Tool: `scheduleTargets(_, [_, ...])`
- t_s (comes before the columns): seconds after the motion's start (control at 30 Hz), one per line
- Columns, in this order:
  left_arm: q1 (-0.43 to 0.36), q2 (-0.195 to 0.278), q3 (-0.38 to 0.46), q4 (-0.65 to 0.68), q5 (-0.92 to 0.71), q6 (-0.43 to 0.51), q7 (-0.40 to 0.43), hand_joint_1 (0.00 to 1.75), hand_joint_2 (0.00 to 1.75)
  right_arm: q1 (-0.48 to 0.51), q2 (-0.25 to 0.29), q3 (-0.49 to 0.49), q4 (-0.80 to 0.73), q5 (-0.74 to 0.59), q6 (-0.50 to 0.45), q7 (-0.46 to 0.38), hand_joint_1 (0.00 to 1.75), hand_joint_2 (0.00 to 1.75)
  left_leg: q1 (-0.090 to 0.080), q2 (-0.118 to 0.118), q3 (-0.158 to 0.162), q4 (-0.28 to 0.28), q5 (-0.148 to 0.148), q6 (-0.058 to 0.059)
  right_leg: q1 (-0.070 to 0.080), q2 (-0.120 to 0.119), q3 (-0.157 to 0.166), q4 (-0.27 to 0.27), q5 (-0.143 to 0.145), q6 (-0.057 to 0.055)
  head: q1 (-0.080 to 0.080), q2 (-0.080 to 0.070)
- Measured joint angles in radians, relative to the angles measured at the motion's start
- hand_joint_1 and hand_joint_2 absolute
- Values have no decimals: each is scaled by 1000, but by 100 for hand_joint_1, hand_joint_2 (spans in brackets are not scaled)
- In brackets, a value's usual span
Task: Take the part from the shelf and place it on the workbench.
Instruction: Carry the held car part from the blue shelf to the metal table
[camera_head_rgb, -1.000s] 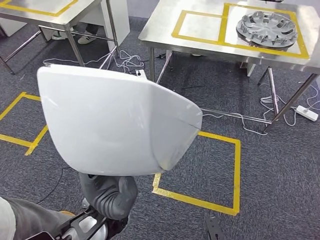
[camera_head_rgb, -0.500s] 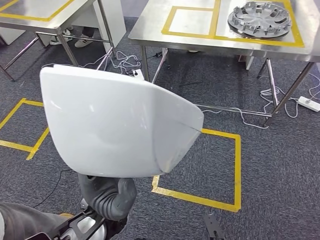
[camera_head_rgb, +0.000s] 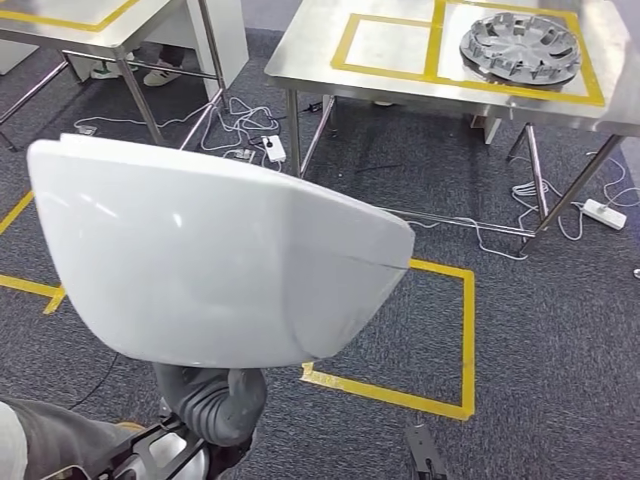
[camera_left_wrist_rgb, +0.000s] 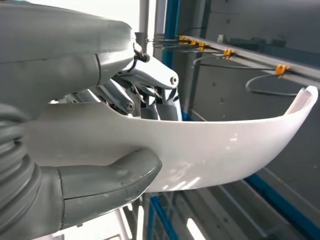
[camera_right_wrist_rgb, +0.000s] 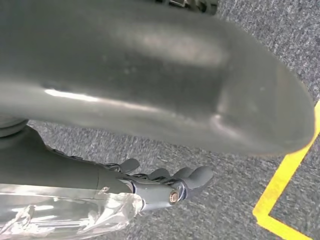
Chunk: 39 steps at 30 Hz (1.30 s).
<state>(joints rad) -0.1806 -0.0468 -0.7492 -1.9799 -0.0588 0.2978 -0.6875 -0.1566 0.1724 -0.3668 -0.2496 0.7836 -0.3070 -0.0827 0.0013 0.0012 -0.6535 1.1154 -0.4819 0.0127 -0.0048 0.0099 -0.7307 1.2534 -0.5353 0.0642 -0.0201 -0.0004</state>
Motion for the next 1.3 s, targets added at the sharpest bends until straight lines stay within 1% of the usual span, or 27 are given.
scheduleTargets(0.07, [1,-3,3,0,1,-6,-1,175,175,0,0,0,0,1,-1,2,0,0,1,1,2,-3,2,2,-2,-1,-40,93,-43,7,2,0])
scheduleTargets(0.1, [2,-4,4,-1,1,-8,-1,175,175,1,0,0,0,3,-1,4,0,0,1,1,2,-3,2,2,-3,-1,-48,115,-46,9,3,0])
scheduleTargets(0.13, [2,-5,6,-1,1,-9,-1,175,175,1,0,1,0,5,-1,5,0,0,2,1,2,-3,2,2,-4,-2,-41,105,-31,11,3,0])
scheduleTargets(0.2, [3,-8,8,-4,2,-11,-3,175,175,0,0,1,0,7,-1,6,0,0,4,1,5,-3,1,-2,-6,-3,15,1,23,13,4,0])
scheduleTargets(0.23, [3,-10,9,-6,3,-12,-3,175,175,-1,0,2,0,8,-1,6,0,0,4,0,6,-2,0,-7,-6,-4,46,-56,41,13,4,0])
scheduleTargets(0.27, [4,-11,10,-8,5,-13,-4,175,175,-2,0,3,0,8,0,5,0,0,3,0,6,-3,1,-13,-5,-3,67,-97,52,7,4,0])
scheduleTargets(0.37, [6,-13,15,-12,7,-16,-6,175,175,-1,0,5,0,8,1,5,0,0,-1,-2,10,-18,11,-31,-3,1,77,-127,60,-18,0,0])
scheduleTargets(0.43, [7,-14,18,-14,7,-21,-7,175,175,0,0,6,0,10,1,5,0,0,-2,-2,9,-14,3,-43,-6,1,80,-138,67,-32,-3,0])
scheduleTargets(0.5, [8,-16,22,-15,7,-28,-7,175,175,-1,0,7,0,10,1,6,0,0,-1,-2,-24,56,-42,-52,-10,0,83,-149,74,-43,-6,0])
scheduleTargets(0.57, [11,-16,25,-15,7,-32,-7,175,175,0,0,7,0,10,1,6,0,0,0,-2,-79,168,-93,-57,-10,0,84,-154,76,-47,-7,0])
scheduleTargets(0.6, [13,-16,25,-15,7,-34,-8,175,175,1,0,7,0,10,1,6,0,0,0,-2,-96,203,-99,-57,-10,0,84,-155,77,-48,-7,0])
scheduleTargets(0.63, [15,-16,26,-15,7,-35,-8,175,175,2,0,7,0,10,1,6,0,0,0,-2,-97,206,-87,-56,-10,1,84,-155,78,-47,-7,0])
scheduleTargets(0.67, [16,-16,27,-15,7,-35,-8,175,175,2,0,8,0,10,1,6,0,0,0,-2,-83,176,-62,-53,-10,2,85,-155,78,-47,-7,0])
scheduleTargets(0.73, [16,-17,28,-15,7,-37,-8,175,175,1,0,8,0,10,1,6,0,0,-1,-2,-22,58,-2,-46,-8,4,86,-154,78,-43,-7,0])
scheduleTargets(0.77, [16,-17,29,-15,7,-38,-9,175,175,0,0,9,0,10,1,6,0,0,-1,-2,3,6,14,-42,-6,4,85,-154,78,-38,-6,0])
scheduleTargets(0.83, [18,-18,30,-16,8,-40,-9,175,175,0,0,12,0,10,3,6,0,0,-3,-3,26,-46,21,-32,-3,5,85,-161,82,-25,-6,0])
scheduleTargets(0.9, [20,-19,30,-16,10,-43,-10,175,175,0,0,16,0,11,4,6,0,0,0,-3,27,-56,27,-20,-3,5,88,-171,87,-12,-6,0])
scheduleTargets(0.93, [20,-20,30,-16,10,-44,-10,175,175,0,0,19,0,11,5,6,0,0,2,-3,30,-61,30,-15,-3,4,86,-165,81,-7,-4,0])
scheduleTargets(0.97, [21,-22,30,-16,12,-46,-10,175,175,0,0,20,-1,10,5,6,0,0,5,-3,32,-66,32,-10,-3,3,75,-141,65,-2,-2,0])
scheduleTargets(1.0, [21,-24,30,-16,13,-47,-10,175,175,0,0,22,-1,10,5,6,0,0,7,-2,34,-69,34,-6,-4,2,56,-96,39,1,1,0])
scheduleTargets(1.07, [24,-26,30,-16,14,-47,-10,175,175,1,0,23,-1,10,6,6,0,0,6,-2,35,-69,33,-3,-4,0,1,25,-18,8,4,0])
scheduleTargets(1.1, [25,-26,30,-16,15,-49,-10,175,175,3,0,23,-1,10,6,6,0,0,6,-2,35,-69,33,-3,-4,0,-18,67,-31,9,4,0])
scheduleTargets(1.13, [26,-26,31,-16,16,-51,-10,175,175,4,0,23,-1,10,6,6,0,0,6,-2,35,-69,33,-2,-4,0,-22,76,-25,10,4,0])
scheduleTargets(1.17, [27,-26,31,-16,17,-55,-10,175,175,4,0,23,-1,10,6,6,0,0,6,-2,36,-69,33,-3,-4,-1,-8,50,-4,10,4,0])
scheduleTargets(1.23, [29,-28,31,-16,18,-63,-10,175,175,2,0,23,-1,10,6,6,0,0,6,-2,39,-68,31,-7,-5,-3,57,-76,55,8,5,0])
scheduleTargets(1.27, [30,-29,32,-16,18,-65,-10,175,175,1,0,23,-1,10,6,6,0,0,4,-3,39,-67,30,-11,-4,-3,85,-132,73,4,4,0])
scheduleTargets(1.3, [31,-31,34,-16,16,-67,-10,175,175,0,0,23,-1,10,6,6,0,0,2,-3,39,-67,30,-16,-4,-3,103,-168,82,-1,4,0])
